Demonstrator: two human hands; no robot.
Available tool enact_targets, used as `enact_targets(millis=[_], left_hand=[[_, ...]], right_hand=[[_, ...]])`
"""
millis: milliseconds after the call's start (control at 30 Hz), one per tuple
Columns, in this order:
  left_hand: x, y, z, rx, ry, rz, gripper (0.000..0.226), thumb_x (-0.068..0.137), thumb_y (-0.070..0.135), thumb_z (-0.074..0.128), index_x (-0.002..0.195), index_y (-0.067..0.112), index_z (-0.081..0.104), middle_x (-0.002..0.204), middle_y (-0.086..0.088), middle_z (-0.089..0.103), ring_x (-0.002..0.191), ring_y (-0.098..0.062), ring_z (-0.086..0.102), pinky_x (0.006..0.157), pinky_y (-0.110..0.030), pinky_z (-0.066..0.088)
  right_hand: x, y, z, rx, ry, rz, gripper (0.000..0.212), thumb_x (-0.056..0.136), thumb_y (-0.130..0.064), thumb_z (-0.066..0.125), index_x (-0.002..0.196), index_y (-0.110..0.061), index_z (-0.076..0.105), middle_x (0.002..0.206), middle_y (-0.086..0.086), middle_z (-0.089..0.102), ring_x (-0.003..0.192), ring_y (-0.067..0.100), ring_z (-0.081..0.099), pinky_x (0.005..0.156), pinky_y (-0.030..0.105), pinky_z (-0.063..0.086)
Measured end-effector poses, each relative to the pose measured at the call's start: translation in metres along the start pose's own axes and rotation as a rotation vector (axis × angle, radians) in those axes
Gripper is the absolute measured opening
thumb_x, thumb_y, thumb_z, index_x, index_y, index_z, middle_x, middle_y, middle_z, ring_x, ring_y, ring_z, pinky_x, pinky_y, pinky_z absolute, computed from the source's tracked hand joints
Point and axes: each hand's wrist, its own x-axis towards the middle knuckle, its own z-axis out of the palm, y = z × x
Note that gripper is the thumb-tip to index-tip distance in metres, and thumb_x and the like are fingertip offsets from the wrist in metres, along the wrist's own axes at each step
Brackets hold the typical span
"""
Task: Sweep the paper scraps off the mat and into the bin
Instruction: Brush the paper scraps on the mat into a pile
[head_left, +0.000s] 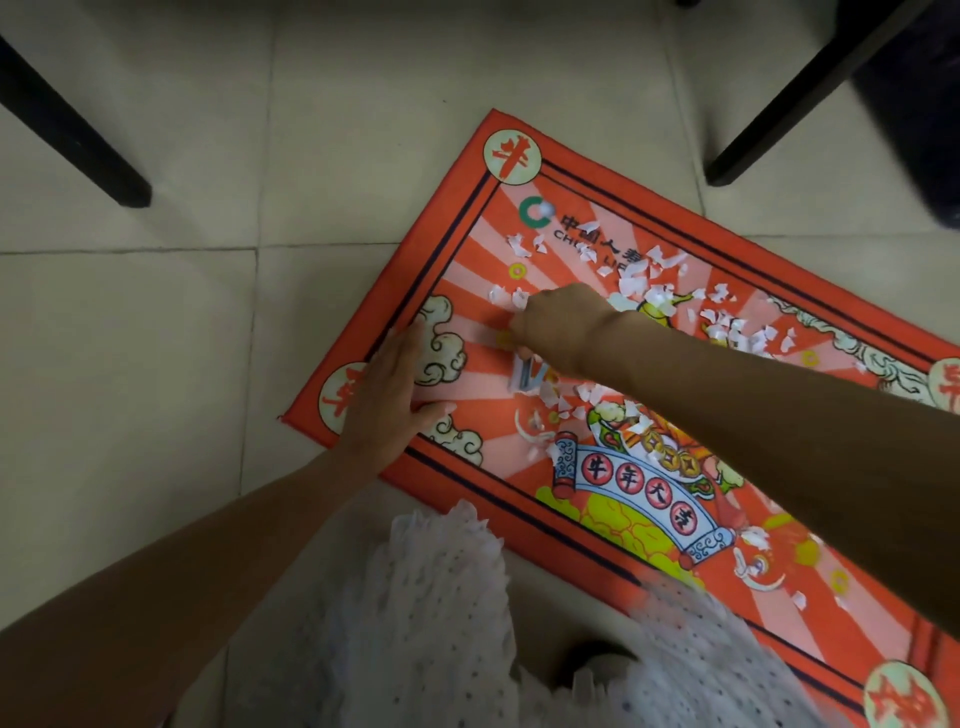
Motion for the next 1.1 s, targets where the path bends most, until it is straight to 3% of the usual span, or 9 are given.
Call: enact_targets(millis=[100,233,433,600,700,833,900,1000,1100], left_hand=[[-0.001,0.002,-0.001,0.009,-0.007,0.012,0.102,0.081,0.036,0.077,0.157,0.018,0.012,0.163,-0.002,0.017,0.151,-0.023,0.010,0.119,-0.043,0.020],[-0.001,0.003,-0.002,0.044,-0.017,0.014,0.103,0.080,0.041,0.076,0.157,0.016,0.013,0.163,-0.004,0.017,0.150,-0.025,0.012,0.119,-0.047,0.022],[0.000,0.001,0.001,0.145,-0.085,0.045,0.110,0.074,0.070,0.060,0.157,0.018,0.011,0.163,-0.005,0.016,0.151,-0.027,0.009,0.119,-0.054,0.019],[0.002,0.012,0.010,0.146,-0.091,0.060,0.113,0.072,0.069,0.060,0.157,0.014,0.011,0.164,-0.006,0.014,0.151,-0.028,0.010,0.121,-0.050,0.014],[0.002,0.020,0.016,0.137,-0.113,0.079,0.112,0.071,0.068,0.059,0.156,0.010,0.013,0.163,-0.011,0.015,0.150,-0.029,0.012,0.121,-0.049,0.016],[0.002,0.031,0.024,0.178,-0.087,0.133,0.110,0.072,0.065,0.061,0.155,0.006,0.018,0.160,-0.015,0.024,0.148,-0.033,0.020,0.117,-0.051,0.022],[0.000,0.036,0.028,0.173,-0.095,0.139,0.111,0.072,0.066,0.060,0.156,0.010,0.015,0.161,-0.013,0.022,0.149,-0.032,0.017,0.116,-0.046,0.017],[-0.002,0.038,0.033,0.170,-0.116,0.158,0.110,0.073,0.068,0.059,0.157,0.016,0.010,0.162,-0.009,0.019,0.150,-0.031,0.013,0.117,-0.047,0.016],[-0.003,0.038,0.034,0.176,-0.126,0.167,0.110,0.074,0.056,0.072,0.157,0.015,0.013,0.161,-0.010,0.021,0.149,-0.031,0.015,0.117,-0.052,0.023]], right_hand=[[-0.017,0.012,0.009,0.078,0.028,0.019,0.041,0.100,-0.013,0.043,0.140,-0.021,0.046,0.123,0.010,0.059,0.114,0.030,0.057,0.076,0.035,0.042],[-0.017,0.018,0.016,0.178,0.163,0.007,0.072,0.092,0.000,0.048,0.152,-0.034,0.026,0.120,0.008,0.059,0.109,0.029,0.057,0.065,0.033,0.036],[0.002,0.002,0.013,0.213,0.197,-0.047,0.073,0.093,-0.003,0.051,0.153,-0.035,0.024,0.116,0.010,0.057,0.105,0.030,0.057,0.065,0.034,0.039],[0.001,0.005,0.030,0.204,0.140,-0.024,0.090,0.091,0.000,0.053,0.155,-0.037,0.002,0.101,0.011,0.053,0.090,0.031,0.059,0.065,0.035,0.047],[-0.014,0.015,0.038,0.181,0.121,-0.003,0.095,0.092,-0.002,0.055,0.155,-0.039,-0.005,0.093,0.009,0.047,0.074,0.024,0.046,0.062,0.034,0.039],[-0.040,0.030,0.056,0.161,0.070,0.038,0.097,0.094,0.001,0.050,0.152,-0.042,-0.013,0.100,0.011,0.052,0.056,0.013,0.032,0.057,0.031,0.037],[-0.051,0.036,0.066,0.163,0.051,0.041,0.099,0.095,0.001,0.050,0.151,-0.045,-0.017,0.098,0.011,0.051,0.056,0.013,0.034,0.057,0.031,0.040],[-0.067,0.041,0.075,0.164,0.061,0.058,0.104,0.094,0.004,0.050,0.147,-0.047,-0.023,0.078,0.006,0.035,0.055,0.015,0.037,0.056,0.032,0.046],[-0.077,0.041,0.080,0.193,0.131,0.053,0.108,0.091,0.007,0.048,0.145,-0.048,-0.029,0.088,0.011,0.044,0.056,0.019,0.045,0.052,0.033,0.048]])
